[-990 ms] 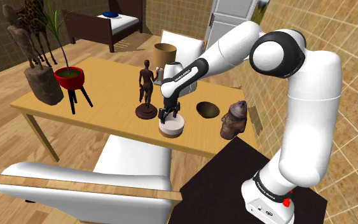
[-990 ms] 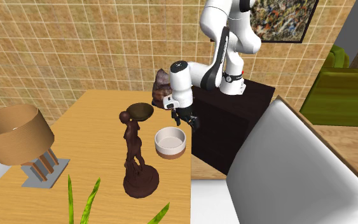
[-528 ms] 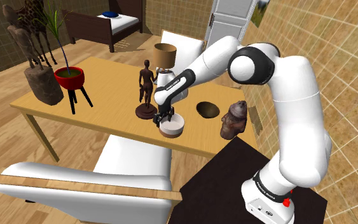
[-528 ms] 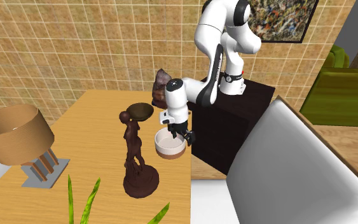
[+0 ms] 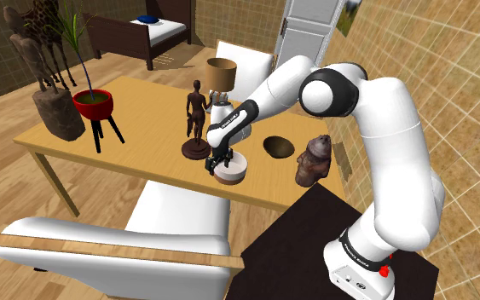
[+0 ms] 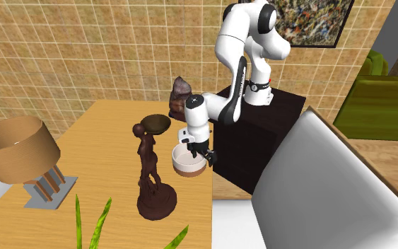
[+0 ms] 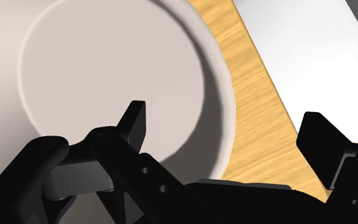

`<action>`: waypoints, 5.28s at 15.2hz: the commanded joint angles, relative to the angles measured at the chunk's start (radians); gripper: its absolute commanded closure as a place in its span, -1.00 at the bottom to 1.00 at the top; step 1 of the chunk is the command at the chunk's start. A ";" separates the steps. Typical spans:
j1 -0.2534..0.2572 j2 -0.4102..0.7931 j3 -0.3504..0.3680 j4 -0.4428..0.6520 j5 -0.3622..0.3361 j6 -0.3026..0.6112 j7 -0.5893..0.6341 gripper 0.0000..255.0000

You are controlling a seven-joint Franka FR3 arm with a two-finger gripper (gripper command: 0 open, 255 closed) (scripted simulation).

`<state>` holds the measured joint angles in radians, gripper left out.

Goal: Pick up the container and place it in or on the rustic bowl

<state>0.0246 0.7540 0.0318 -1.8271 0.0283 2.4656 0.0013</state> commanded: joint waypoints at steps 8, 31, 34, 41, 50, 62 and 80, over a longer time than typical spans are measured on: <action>0.000 0.001 0.000 0.000 0.000 0.002 0.000 1.00; -0.002 -0.186 0.002 -0.045 0.001 -0.140 0.004 1.00; -0.002 -0.215 0.002 -0.047 0.002 -0.168 0.005 1.00; -0.003 -0.280 0.003 -0.042 0.002 -0.237 0.007 1.00; -0.109 -0.350 -0.041 -0.100 0.005 -0.253 -0.140 1.00; -0.287 -0.360 -0.125 -0.070 0.005 -0.297 -0.397 1.00; -0.385 -0.221 -0.156 -0.011 0.024 -0.218 -0.532 1.00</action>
<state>-0.3601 0.5259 -0.1252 -1.8327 0.0507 2.2340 -0.5305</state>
